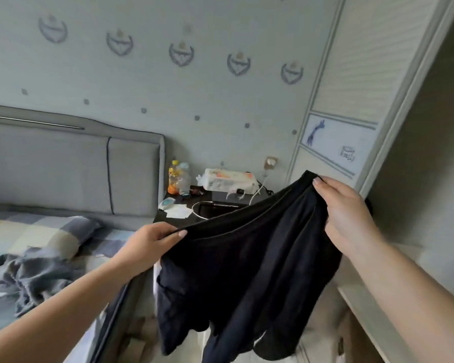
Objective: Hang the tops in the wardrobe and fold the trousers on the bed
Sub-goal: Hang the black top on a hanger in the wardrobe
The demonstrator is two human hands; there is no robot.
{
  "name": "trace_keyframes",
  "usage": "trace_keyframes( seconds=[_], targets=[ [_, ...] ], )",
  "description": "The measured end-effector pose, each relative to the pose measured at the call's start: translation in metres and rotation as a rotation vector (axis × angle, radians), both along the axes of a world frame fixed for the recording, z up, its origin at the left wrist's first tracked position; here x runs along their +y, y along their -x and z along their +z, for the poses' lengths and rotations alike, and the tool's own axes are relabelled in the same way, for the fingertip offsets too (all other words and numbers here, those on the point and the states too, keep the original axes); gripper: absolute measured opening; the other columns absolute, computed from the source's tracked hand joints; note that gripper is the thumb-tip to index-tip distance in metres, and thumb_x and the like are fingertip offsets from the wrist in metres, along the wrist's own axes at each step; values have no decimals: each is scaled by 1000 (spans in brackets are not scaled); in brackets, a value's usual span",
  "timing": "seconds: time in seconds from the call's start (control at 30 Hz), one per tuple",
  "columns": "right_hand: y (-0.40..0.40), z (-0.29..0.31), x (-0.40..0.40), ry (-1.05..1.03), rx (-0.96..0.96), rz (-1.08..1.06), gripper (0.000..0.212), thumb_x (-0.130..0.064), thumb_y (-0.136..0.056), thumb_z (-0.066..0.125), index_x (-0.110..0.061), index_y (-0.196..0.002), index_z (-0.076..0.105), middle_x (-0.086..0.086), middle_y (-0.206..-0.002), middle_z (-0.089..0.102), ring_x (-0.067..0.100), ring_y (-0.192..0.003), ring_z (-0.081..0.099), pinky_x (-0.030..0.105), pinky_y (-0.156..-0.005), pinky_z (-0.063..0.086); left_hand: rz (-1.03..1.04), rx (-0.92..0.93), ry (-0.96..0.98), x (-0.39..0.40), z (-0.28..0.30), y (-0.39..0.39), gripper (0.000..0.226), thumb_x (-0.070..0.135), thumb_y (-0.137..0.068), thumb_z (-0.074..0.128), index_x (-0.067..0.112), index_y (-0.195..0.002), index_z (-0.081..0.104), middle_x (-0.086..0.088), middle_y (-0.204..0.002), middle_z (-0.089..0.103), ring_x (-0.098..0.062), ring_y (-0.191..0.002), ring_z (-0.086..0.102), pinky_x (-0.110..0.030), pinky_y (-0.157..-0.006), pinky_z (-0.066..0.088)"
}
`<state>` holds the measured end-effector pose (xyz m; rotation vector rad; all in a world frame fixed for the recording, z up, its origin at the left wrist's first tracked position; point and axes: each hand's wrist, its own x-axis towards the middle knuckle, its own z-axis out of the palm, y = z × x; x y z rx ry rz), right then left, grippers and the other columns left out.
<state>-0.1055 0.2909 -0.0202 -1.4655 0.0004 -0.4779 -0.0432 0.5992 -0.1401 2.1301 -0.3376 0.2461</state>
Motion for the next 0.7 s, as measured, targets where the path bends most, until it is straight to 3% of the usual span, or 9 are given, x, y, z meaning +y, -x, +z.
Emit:
trace_keyframes(
  seconds=[0.07, 0.13, 0.2, 0.23, 0.3, 0.37, 0.5, 0.6, 0.7],
  targets=[
    [12, 12, -54, 25, -8, -85, 30, -16, -95, 54, -20, -77, 77, -1, -86, 75, 11, -83, 70, 30, -79, 54, -89, -39, -24, -54, 19, -13, 39, 44, -86, 61, 17, -58, 54, 10, -56, 47, -1, -52, 44, -13, -53, 34],
    [18, 21, -91, 29, -3, -156, 20, -17, -96, 55, -16, -89, 74, 1, -92, 74, 14, -87, 70, 31, -81, 54, -184, 33, 58, -89, 38, -19, 47, 59, -77, 57, 17, -55, 53, 12, -51, 40, -2, -48, 38, -13, -49, 30],
    [26, 28, -128, 23, -2, -240, 18, -18, -96, 55, -10, -103, 70, 5, -99, 72, 17, -92, 68, 33, -85, 53, -333, 199, 219, -130, 53, -23, 40, 63, -69, 59, 24, -64, 67, 14, -54, 53, 1, -52, 49, -13, -58, 39],
    [30, 32, -144, 13, -9, -277, 19, -18, -96, 55, -10, -105, 69, 6, -100, 72, 18, -92, 67, 35, -87, 53, -413, 300, 332, -149, 58, -26, 38, 59, -68, 62, 23, -74, 73, 12, -67, 65, -2, -65, 61, -19, -67, 48],
    [38, 40, -178, -8, -23, -348, 17, -18, -96, 55, -11, -101, 69, 6, -99, 72, 19, -93, 67, 37, -90, 52, -550, 456, 540, -192, 68, -32, 42, 46, -71, 67, 11, -91, 75, -5, -99, 74, -17, -93, 70, -29, -75, 57],
    [45, 48, -209, -25, -28, -414, 17, -18, -96, 55, -12, -103, 70, 6, -100, 73, 20, -95, 68, 37, -88, 53, -655, 560, 664, -233, 77, -36, 42, 39, -78, 64, 3, -98, 71, -13, -108, 71, -20, -96, 70, -28, -72, 57],
    [50, 63, -258, -132, -75, -510, 26, -18, -95, 56, -17, -77, 75, 2, -83, 75, 16, -80, 72, 33, -72, 57, -847, 647, 820, -302, 90, -47, 40, 37, -86, 57, 6, -105, 72, -11, -114, 69, -18, -94, 68, -30, -74, 57],
    [48, 71, -288, -219, -115, -593, 22, -22, -93, 59, -14, -77, 71, 2, -78, 75, 18, -77, 72, 39, -79, 57, -923, 719, 954, -353, 100, -60, 34, 38, -81, 59, 15, -100, 76, -4, -109, 70, -12, -90, 67, -27, -71, 58],
    [42, 80, -315, -245, -141, -673, 21, -26, -92, 61, -14, -78, 70, 3, -83, 75, 20, -81, 71, 40, -82, 56, -1031, 787, 1078, -402, 114, -78, 34, 37, -83, 57, 13, -96, 77, -5, -103, 72, -12, -88, 70, -26, -68, 58]
  ],
)
